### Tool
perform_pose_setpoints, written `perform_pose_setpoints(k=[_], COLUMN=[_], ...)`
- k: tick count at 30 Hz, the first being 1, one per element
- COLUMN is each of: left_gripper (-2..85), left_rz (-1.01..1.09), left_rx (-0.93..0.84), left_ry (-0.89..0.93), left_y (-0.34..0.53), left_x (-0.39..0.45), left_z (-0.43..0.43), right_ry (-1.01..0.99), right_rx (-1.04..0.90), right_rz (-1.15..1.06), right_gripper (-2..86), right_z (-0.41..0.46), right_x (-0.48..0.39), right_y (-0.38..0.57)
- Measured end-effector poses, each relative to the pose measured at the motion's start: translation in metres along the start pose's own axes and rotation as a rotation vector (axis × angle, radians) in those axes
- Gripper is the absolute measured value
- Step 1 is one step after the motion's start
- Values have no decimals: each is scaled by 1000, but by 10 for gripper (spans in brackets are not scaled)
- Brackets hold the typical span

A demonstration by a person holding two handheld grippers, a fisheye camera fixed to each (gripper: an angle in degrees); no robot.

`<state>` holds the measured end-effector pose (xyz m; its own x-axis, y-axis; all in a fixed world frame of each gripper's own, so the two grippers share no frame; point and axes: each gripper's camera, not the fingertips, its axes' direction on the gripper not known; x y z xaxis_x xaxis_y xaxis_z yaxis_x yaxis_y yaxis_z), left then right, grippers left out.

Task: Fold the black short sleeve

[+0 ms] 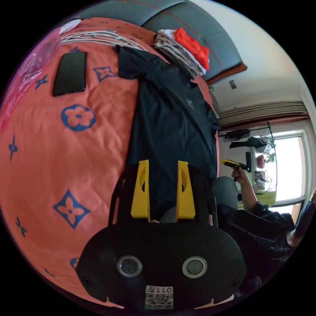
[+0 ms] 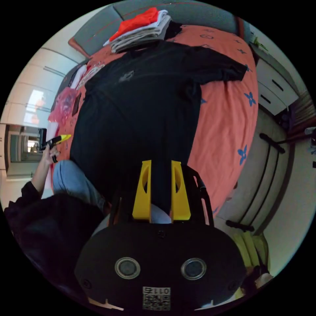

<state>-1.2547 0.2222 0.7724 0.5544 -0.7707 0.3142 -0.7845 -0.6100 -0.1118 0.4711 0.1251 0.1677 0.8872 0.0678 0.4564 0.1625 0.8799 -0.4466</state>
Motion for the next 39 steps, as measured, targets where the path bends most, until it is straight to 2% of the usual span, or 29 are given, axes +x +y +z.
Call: perform_pose_setpoints(k=[3, 5, 7, 16, 18, 20, 23, 27, 29, 32, 34, 39], left_gripper=[108, 110, 111, 129, 100, 26, 5, -1, -1, 5, 12, 23], left_rz=[-25, -29, -48, -181, -197, -191, -202, -183, -204, -257, -269, -139], left_rx=[-46, -97, -116, -53, -14, -44, -67, -70, -49, -61, -87, -2], left_ry=[-77, -158, -182, -107, -143, -199, -227, -322, -251, -268, -188, -221], left_y=[24, 40, 53, 109, 114, 114, 116, 124, 129, 133, 135, 128], left_x=[-4, -6, -10, -4, 6, 22, 35, 42, 36, 28, 23, 55], left_z=[24, 46, 62, 153, 175, 218, 267, 298, 317, 351, 378, 424], right_ry=[67, 254, 316, 137, 122, 131, 111, 235, 266, 299, 296, 404], right_rx=[5, 1, 10, -131, -164, -225, -338, -371, -372, -403, -426, -387], right_rz=[-64, -122, -149, -64, -71, -68, -96, -181, -212, -248, -251, -287], right_gripper=[76, 77, 79, 118, 125, 131, 134, 125, 116, 103, 98, 65], right_z=[-14, -27, -29, 36, 45, 60, 82, 100, 107, 111, 109, 90], right_x=[1, -11, -17, 46, 55, 67, 76, 77, 83, 91, 98, 109], right_y=[29, 48, 64, 139, 148, 157, 169, 184, 193, 204, 210, 238])
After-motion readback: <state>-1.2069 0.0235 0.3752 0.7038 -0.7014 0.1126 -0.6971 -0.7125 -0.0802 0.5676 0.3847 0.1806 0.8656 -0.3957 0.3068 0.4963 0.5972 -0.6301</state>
